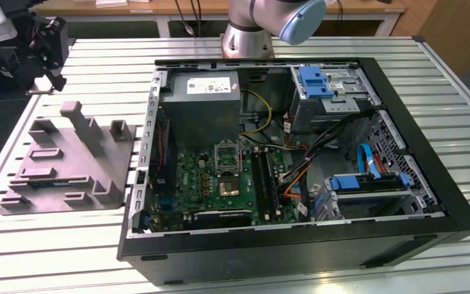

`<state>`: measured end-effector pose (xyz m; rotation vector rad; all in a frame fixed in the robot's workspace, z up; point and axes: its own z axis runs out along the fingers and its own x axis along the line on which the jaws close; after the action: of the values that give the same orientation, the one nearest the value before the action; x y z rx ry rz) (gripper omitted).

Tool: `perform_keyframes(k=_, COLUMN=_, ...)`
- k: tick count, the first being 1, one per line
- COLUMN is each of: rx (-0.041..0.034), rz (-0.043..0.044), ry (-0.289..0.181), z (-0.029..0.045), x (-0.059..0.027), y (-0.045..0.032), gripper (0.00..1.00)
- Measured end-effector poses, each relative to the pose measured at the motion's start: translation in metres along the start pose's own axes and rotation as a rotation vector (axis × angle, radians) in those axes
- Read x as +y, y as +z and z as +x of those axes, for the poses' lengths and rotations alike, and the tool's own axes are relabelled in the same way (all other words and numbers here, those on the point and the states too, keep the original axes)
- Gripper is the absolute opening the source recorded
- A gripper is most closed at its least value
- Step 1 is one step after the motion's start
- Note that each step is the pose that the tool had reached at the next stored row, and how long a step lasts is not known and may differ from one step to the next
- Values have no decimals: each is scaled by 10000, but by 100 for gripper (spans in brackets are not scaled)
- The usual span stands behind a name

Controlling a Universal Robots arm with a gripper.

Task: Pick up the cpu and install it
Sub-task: 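Pick up the cpu and move it towards the insertion slot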

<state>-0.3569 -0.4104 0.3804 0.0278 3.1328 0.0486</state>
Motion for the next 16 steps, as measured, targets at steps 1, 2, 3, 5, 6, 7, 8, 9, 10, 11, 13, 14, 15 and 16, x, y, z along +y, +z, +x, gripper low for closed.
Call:
perform_keyframes(k=1, rx=1, rz=1, ry=1, z=-3, x=0, y=0, gripper=47)
perform_keyframes(k=2, rx=-1, rz=0, ry=0, z=-8, x=0, y=1, gripper=47)
perform_keyframes(k=3, rx=-1, rz=0, ry=1, z=-10, x=0, y=1, gripper=47)
perform_keyframes(k=5, rx=0, rz=1, ry=0, z=-17, x=0, y=0, gripper=47)
perform_keyframes(k=6, rx=0, rz=0, ry=0, z=-21, x=0, y=1, gripper=47)
perform_keyframes(k=7, rx=0, rz=0, ry=1, z=-25, x=0, y=0, gripper=47)
perform_keyframes(k=8, rx=0, rz=0, ry=0, z=-29, x=0, y=1, gripper=47)
perform_keyframes(k=9, rx=-1, rz=-1, ry=1, z=-32, x=0, y=1, gripper=47)
perform_keyframes(k=10, rx=0, rz=0, ry=1, z=-35, x=0, y=1, gripper=47)
perform_keyframes(k=11, rx=0, rz=1, ry=0, z=-39, x=0, y=0, gripper=47)
perform_keyframes(k=13, rx=0, rz=0, ry=1, z=-45, x=1, y=1, gripper=47)
perform_keyframes(k=14, rx=0, rz=0, ry=1, z=-48, x=1, y=1, gripper=47)
perform_keyframes(k=15, rx=-1, rz=0, ry=0, z=-51, x=0, y=1, gripper=47)
perform_keyframes(k=16, rx=0, rz=0, ry=1, z=-55, x=1, y=1, gripper=47)
